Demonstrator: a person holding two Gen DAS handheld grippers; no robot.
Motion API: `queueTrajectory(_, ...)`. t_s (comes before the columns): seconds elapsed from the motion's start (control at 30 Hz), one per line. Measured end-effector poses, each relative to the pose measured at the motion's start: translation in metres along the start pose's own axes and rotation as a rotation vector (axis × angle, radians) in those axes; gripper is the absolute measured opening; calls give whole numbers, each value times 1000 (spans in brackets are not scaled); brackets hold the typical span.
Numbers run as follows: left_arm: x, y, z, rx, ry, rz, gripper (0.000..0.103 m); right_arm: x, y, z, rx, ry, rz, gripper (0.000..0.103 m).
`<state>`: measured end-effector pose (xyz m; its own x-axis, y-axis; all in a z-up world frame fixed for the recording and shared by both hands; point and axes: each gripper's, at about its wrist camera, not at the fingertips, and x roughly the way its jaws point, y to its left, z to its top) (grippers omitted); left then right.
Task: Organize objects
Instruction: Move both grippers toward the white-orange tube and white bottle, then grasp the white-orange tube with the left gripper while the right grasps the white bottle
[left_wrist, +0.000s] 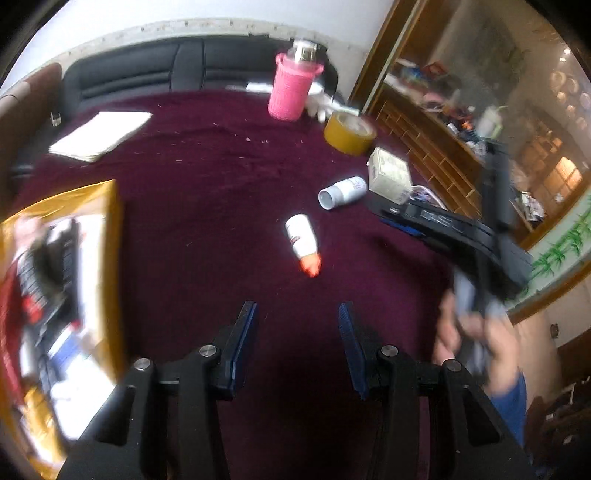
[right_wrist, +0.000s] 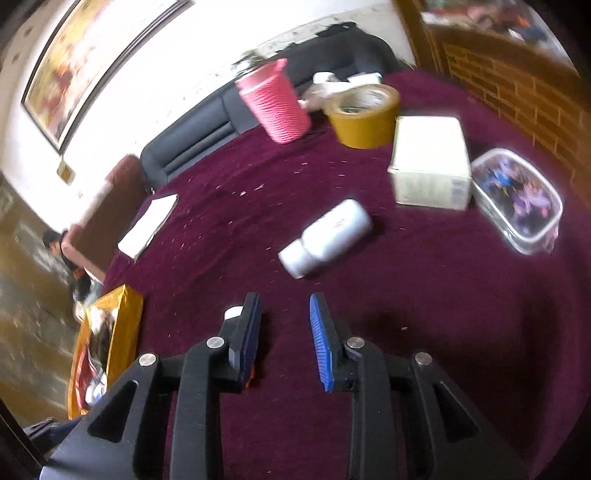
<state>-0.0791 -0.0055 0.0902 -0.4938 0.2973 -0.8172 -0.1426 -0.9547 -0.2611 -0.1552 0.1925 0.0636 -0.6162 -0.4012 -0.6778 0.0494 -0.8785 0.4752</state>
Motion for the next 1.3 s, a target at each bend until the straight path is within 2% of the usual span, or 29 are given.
queueTrajectory(0.17, 65, -11, 37, -34, 94, 23, 39, -11, -11, 8, 51, -35, 32, 24)
queueTrajectory(0.4, 120, -20, 54, -21, 125, 107, 38, -12, -20, 11, 95, -30, 85, 24)
queueTrajectory(0.5, 131, -20, 54, 8, 111, 161, 22, -17, -23, 12, 105, -45, 90, 24)
queueTrajectory(0.67, 115, -15, 31, 42, 61, 190, 22, -12, -32, 13, 126, -40, 73, 24)
queueTrajectory(0.73, 96, -9, 11, 64, 36, 180, 22, -9, -36, 13, 136, -36, 60, 24)
queueTrajectory(0.83, 69, -1, -22, 125, -18, 219, 22, -5, -41, 13, 153, -26, 59, 25)
queueTrajectory(0.9, 61, 6, -35, 130, -46, 211, 22, -1, -41, 13, 158, -20, 47, 36)
queueTrajectory(1.0, 60, 10, -43, 141, -88, 215, 22, 5, -44, 14, 189, -32, 41, 39)
queueTrajectory(1.13, 65, 14, -41, 146, -92, 174, 22, 20, -41, 17, 258, 7, 52, 39)
queueTrajectory(1.3, 62, 22, -43, 133, -92, 132, 22, 46, -23, 32, 273, 28, -47, 39)
